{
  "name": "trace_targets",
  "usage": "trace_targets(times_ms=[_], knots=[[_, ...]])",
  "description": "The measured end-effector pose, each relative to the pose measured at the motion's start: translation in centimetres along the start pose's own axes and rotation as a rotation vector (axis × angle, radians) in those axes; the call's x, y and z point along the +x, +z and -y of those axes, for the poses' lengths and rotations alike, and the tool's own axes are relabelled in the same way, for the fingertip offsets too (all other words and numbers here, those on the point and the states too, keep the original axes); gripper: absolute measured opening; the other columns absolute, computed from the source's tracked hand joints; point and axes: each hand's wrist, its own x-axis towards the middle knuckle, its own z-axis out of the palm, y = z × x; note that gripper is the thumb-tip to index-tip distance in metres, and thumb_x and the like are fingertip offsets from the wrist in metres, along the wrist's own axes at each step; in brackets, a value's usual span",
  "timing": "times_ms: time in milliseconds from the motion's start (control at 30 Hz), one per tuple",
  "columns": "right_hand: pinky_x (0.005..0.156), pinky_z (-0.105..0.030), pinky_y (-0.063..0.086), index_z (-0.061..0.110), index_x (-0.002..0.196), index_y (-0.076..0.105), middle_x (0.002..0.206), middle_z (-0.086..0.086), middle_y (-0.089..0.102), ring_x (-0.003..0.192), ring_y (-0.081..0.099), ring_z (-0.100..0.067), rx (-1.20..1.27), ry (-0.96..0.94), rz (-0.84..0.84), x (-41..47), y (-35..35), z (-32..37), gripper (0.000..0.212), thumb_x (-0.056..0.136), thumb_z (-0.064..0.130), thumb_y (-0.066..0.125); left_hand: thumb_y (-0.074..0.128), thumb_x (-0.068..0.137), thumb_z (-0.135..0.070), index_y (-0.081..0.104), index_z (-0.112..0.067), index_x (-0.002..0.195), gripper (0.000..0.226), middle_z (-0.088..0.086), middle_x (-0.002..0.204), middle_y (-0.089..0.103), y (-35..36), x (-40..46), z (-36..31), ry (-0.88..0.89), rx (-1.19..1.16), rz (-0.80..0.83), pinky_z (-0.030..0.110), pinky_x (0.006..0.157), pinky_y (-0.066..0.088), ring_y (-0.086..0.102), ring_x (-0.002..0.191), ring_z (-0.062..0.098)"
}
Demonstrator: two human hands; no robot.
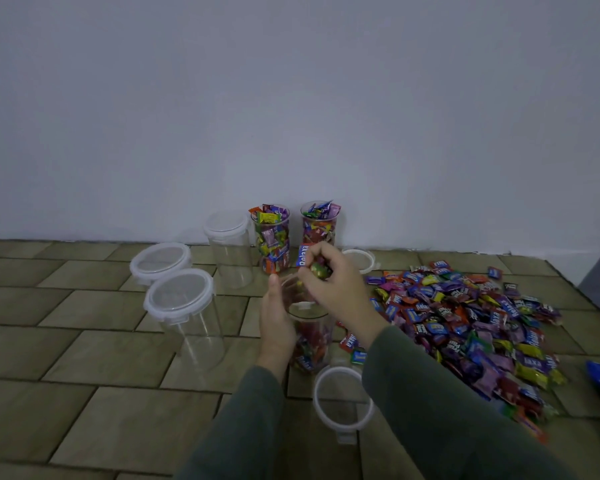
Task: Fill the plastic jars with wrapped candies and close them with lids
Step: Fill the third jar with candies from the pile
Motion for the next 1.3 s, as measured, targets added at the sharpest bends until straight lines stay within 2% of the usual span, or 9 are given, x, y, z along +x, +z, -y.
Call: trace_targets(times_ms=[133, 267, 467, 633, 767, 867, 1067, 1167, 1300], knots=[[0.058, -0.009, 0.036, 0.017, 0.070, 0.043, 0.067, 0.008, 0.043, 0.064, 0.043, -0.002, -0.014, -0.107, -0.012, -0.4, 0.2, -0.6, 0.029, 0.082, -0.001, 0.062, 0.046, 0.079, -0.077, 0.072, -0.003, 0.100, 0.081, 0.028, 0.103, 0.069, -0.1, 0.2, 0.3, -0.007, -0.007, 0.009, 0.063, 0.099, 0.042, 0.064, 0.104, 0.041], [0.062, -0.029, 0.042, 0.015, 0.061, 0.035, 0.061, -0.001, 0.047, 0.066, 0.050, -0.016, -0.111, -0.191, -0.004, -0.4, 0.2, -1.3, 0.030, 0.081, 0.024, 0.056, 0.049, 0.076, -0.080, 0.076, -0.013, 0.097, 0.076, 0.026, 0.105, 0.069, -0.3, 0.1, 0.3, -0.010, -0.001, 0.037, 0.061, 0.101, 0.042, 0.064, 0.106, 0.039], [0.080, -0.037, 0.054, 0.013, 0.082, 0.055, 0.088, -0.003, 0.066, 0.091, 0.063, -0.018, -0.011, -0.178, 0.169, -0.6, -1.1, -1.9, 0.009, 0.081, 0.010, 0.063, 0.036, 0.087, -0.064, 0.071, -0.002, 0.098, 0.072, 0.016, 0.093, 0.073, 0.0, 0.2, 0.0, 0.023, 0.033, 0.049, 0.045, 0.093, 0.049, 0.069, 0.094, 0.027], [0.080, -0.011, 0.042, 0.004, 0.094, 0.060, 0.092, -0.006, 0.063, 0.091, 0.059, -0.013, 0.066, -0.179, 0.103, -1.4, -2.1, -2.3, 0.012, 0.083, 0.006, 0.063, 0.040, 0.091, -0.054, 0.069, 0.001, 0.104, 0.064, 0.022, 0.101, 0.071, -0.3, 0.0, -0.5, -0.019, 0.020, 0.086, 0.050, 0.094, 0.049, 0.066, 0.101, 0.039], [0.082, -0.018, 0.043, 0.018, 0.091, 0.060, 0.092, 0.006, 0.062, 0.093, 0.059, -0.009, 0.139, -0.043, -0.003, -1.9, -3.6, -3.8, 0.011, 0.086, 0.009, 0.060, 0.054, 0.095, -0.029, 0.066, -0.011, 0.113, 0.028, 0.005, 0.110, 0.071, -0.6, -0.8, -2.5, 0.156, 0.187, 0.041, 0.022, 0.084, 0.052, 0.067, 0.103, 0.017], [0.081, -0.035, 0.046, 0.032, 0.087, 0.058, 0.096, 0.004, 0.064, 0.092, 0.059, -0.012, 0.112, 0.076, -0.054, -2.3, -4.9, -5.3, 0.013, 0.085, 0.019, 0.060, 0.056, 0.096, -0.016, 0.067, -0.024, 0.106, 0.017, -0.002, 0.109, 0.068, 0.4, -1.5, -4.7, 0.363, 0.360, 0.013, 0.022, 0.085, 0.050, 0.063, 0.103, 0.008], [0.070, -0.018, 0.044, 0.018, 0.092, 0.061, 0.092, 0.005, 0.058, 0.084, 0.055, -0.013, -0.170, 0.147, 0.004, -3.2, -8.2, -8.4, 0.011, 0.090, 0.006, 0.059, 0.054, 0.093, -0.018, 0.069, -0.015, 0.098, 0.016, -0.003, 0.106, 0.061, 5.6, -4.1, -6.7, 0.663, 0.602, 0.194, 0.023, 0.084, 0.048, 0.058, 0.099, 0.006], [0.075, -0.027, 0.043, 0.013, 0.094, 0.065, 0.089, 0.002, 0.060, 0.084, 0.054, -0.013, -0.359, 0.093, 0.030, -3.2, -10.2, -10.1, 0.009, 0.087, 0.009, 0.061, 0.053, 0.094, -0.015, 0.067, -0.016, 0.106, 0.019, -0.004, 0.108, 0.059, 8.5, -6.0, -3.6, 0.483, 0.662, 0.384, 0.025, 0.081, 0.050, 0.057, 0.096, 0.005], [0.082, -0.034, 0.043, 0.020, 0.090, 0.062, 0.092, 0.001, 0.058, 0.092, 0.054, -0.018, -0.555, 0.150, 0.036, -3.1, -11.9, -12.5, 0.006, 0.086, 0.016, 0.062, 0.053, 0.089, -0.022, 0.045, -0.018, 0.136, 0.048, 0.007, 0.139, 0.039, 9.8, -6.0, 2.6, 0.104, 1.075, 0.429, 0.041, 0.111, 0.030, 0.034, 0.132, 0.027]])
